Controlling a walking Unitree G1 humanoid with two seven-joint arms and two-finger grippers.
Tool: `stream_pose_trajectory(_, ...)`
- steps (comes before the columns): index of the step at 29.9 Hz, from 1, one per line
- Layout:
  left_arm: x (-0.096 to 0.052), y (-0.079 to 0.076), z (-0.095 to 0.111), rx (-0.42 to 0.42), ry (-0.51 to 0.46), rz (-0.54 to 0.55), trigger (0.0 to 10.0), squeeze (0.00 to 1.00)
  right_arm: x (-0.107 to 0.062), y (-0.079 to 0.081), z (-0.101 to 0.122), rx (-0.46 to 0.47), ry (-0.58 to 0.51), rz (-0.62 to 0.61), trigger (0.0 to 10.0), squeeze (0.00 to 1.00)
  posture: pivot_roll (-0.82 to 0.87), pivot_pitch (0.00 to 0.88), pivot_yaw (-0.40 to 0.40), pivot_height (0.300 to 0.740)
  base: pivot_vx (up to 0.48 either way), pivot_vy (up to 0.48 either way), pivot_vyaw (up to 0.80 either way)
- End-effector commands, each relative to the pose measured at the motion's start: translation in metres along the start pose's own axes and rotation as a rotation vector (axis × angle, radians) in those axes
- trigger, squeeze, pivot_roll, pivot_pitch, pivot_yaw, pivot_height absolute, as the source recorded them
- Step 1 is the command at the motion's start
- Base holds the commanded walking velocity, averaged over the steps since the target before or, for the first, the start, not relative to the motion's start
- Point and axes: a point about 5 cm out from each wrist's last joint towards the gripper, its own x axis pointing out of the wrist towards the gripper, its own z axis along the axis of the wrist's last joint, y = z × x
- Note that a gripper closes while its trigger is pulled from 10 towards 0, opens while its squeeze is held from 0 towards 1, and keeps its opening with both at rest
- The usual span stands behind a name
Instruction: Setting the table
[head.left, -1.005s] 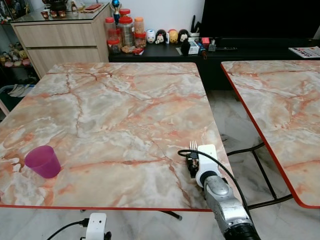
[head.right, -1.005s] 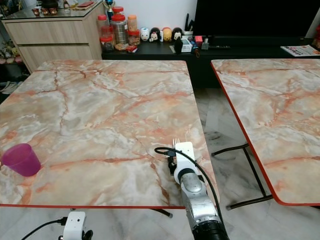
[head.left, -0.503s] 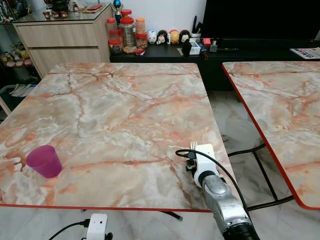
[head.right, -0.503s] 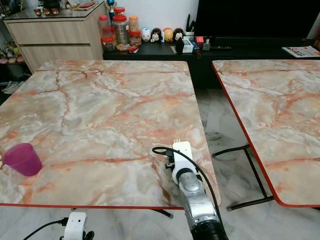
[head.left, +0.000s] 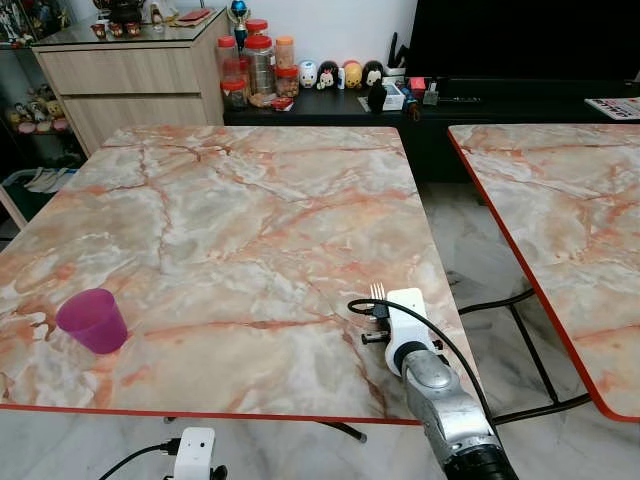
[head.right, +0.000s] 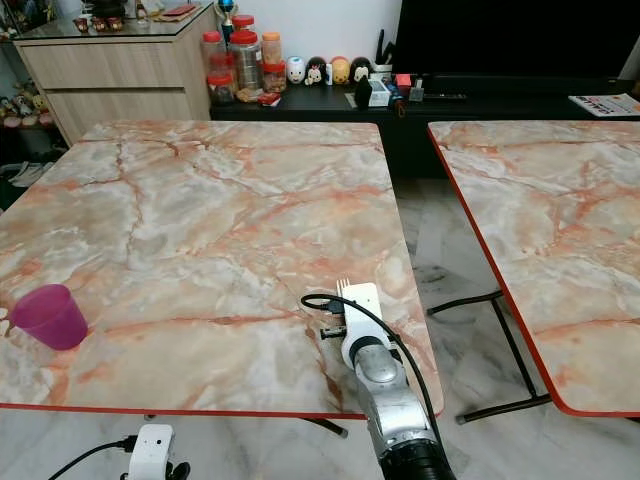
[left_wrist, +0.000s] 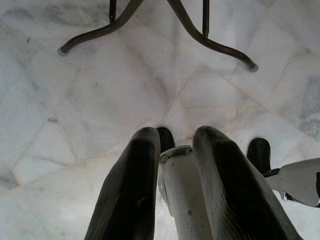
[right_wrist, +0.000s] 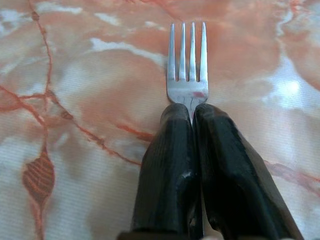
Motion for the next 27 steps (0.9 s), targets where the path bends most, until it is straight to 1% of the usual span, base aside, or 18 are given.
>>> stream_pose_trajectory(1,-0.001,0.001,-0.006,-0.016,0.027,0.001,10.0,0.0,0.0,-0.004,-0.009,0.005,0.049,-0.024,0.0,0.0,0.01,0.0,0.02,0.74,0.0,0.0,0.0)
stream_pose_trajectory(10,-0.001,0.003,-0.004,-0.004,0.024,0.002,10.0,0.0,0.001,-0.002,-0.006,0.022,0.029,-0.019,0.0,0.0,0.0,0.0,0.026,0.74,0.0,0.0,0.0)
stream_pose_trajectory(12,-0.001,0.003,-0.003,0.001,0.02,0.006,10.0,0.0,0.002,0.0,-0.002,0.04,0.009,-0.008,0.0,0.0,0.0,0.0,0.026,0.74,0.0,0.0,0.0)
stream_pose_trajectory(13,-0.001,0.003,-0.002,0.005,0.017,0.014,10.0,0.0,0.001,0.002,0.004,0.068,-0.033,0.002,0.0,0.0,0.0,0.0,0.025,0.74,0.0,0.0,0.0)
stream_pose_trajectory(15,0.0,0.004,-0.001,0.008,0.014,0.022,10.0,0.0,0.001,0.003,0.01,0.094,-0.075,0.01,0.0,0.0,0.0,0.0,0.025,0.74,0.0,0.0,0.0)
stream_pose_trajectory(16,0.0,0.004,-0.001,0.007,0.01,0.028,10.0,0.0,0.0,0.006,0.019,0.105,-0.133,0.03,10.0,0.0,0.0,0.0,0.025,0.74,0.0,0.0,0.0)
stream_pose_trajectory(17,0.0,0.004,-0.001,0.007,0.01,0.028,10.0,0.0,0.0,0.006,0.019,0.105,-0.133,0.03,10.0,0.0,0.0,0.0,0.025,0.74,0.0,0.0,0.0)
stream_pose_trajectory(18,0.0,0.005,0.0,0.006,0.005,0.038,10.0,0.0,-0.003,0.01,0.033,0.113,-0.224,0.058,10.0,0.0,0.0,0.0,0.025,0.74,0.0,0.0,0.0)
stream_pose_trajectory(19,0.0,0.005,0.0,0.006,0.005,0.038,10.0,0.0,-0.003,0.01,0.033,0.113,-0.224,0.058,10.0,0.0,0.0,0.0,0.025,0.74,0.0,0.0,0.0)
stream_pose_trajectory(20,0.0,0.006,0.001,0.006,0.002,0.044,10.0,0.0,-0.005,0.012,0.043,0.096,-0.29,0.068,10.0,0.0,0.0,0.0,0.023,0.74,0.0,0.0,0.0)
stream_pose_trajectory(22,0.0,0.006,0.002,0.007,-0.002,0.058,10.0,0.0,-0.009,0.016,0.058,0.06,-0.379,0.088,10.0,0.0,0.0,0.0,0.021,0.74,0.0,0.0,0.0)
stream_pose_trajectory(23,0.0,0.006,0.002,0.007,-0.002,0.058,10.0,0.0,-0.009,0.016,0.058,0.06,-0.379,0.088,10.0,0.0,0.0,0.0,0.021,0.74,0.0,0.0,0.0)
stream_pose_trajectory(24,0.0,0.007,0.003,-0.002,-0.012,0.069,10.0,0.0,-0.013,0.021,0.068,0.045,-0.449,0.118,10.0,0.0,0.0,0.0,0.021,0.74,0.0,0.0,0.0)
stream_pose_trajectory(27,0.0,0.008,0.003,-0.011,-0.02,0.084,10.0,0.0,-0.017,0.025,0.077,0.064,-0.515,0.147,10.0,0.0,0.0,0.0,0.018,0.74,0.0,0.0,0.0)
